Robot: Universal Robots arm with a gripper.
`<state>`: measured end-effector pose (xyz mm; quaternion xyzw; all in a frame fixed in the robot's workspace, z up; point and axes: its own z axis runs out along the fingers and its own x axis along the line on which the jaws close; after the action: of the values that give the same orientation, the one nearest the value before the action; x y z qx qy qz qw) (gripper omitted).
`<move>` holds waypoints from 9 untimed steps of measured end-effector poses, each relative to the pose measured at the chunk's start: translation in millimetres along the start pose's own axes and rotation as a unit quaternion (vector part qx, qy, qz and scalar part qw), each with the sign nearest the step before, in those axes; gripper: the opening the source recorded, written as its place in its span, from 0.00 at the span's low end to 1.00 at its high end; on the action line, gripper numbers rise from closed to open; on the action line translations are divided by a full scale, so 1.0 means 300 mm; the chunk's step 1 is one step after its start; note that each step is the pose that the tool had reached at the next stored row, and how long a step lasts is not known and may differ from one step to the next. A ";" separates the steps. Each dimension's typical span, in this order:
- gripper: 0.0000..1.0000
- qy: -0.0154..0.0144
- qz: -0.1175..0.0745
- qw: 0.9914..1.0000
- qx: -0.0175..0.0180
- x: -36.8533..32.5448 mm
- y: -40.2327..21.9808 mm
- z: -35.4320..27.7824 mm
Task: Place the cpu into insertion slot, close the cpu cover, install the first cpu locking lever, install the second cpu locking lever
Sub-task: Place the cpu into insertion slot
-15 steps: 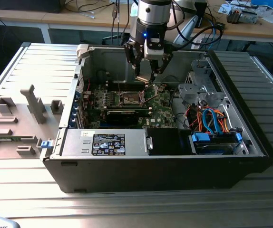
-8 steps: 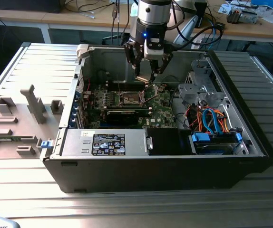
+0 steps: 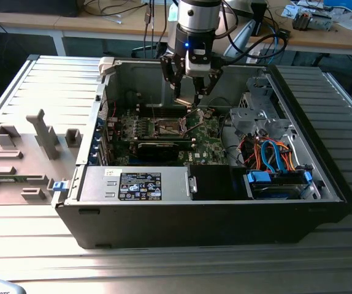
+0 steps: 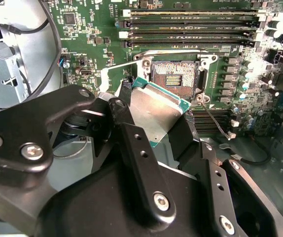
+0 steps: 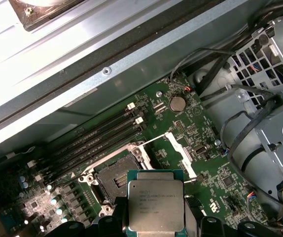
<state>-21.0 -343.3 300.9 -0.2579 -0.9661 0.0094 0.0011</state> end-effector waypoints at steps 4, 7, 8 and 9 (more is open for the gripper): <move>0.54 0.000 0.002 1.000 0.000 0.000 0.000 0.000; 0.54 0.000 0.003 1.000 0.000 0.000 0.000 0.000; 0.54 0.000 0.004 1.000 0.000 0.000 0.000 0.000; 0.54 0.000 0.004 1.000 0.000 0.000 0.000 0.000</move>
<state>-21.0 -343.3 300.9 -0.2618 -0.9651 0.0096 0.0010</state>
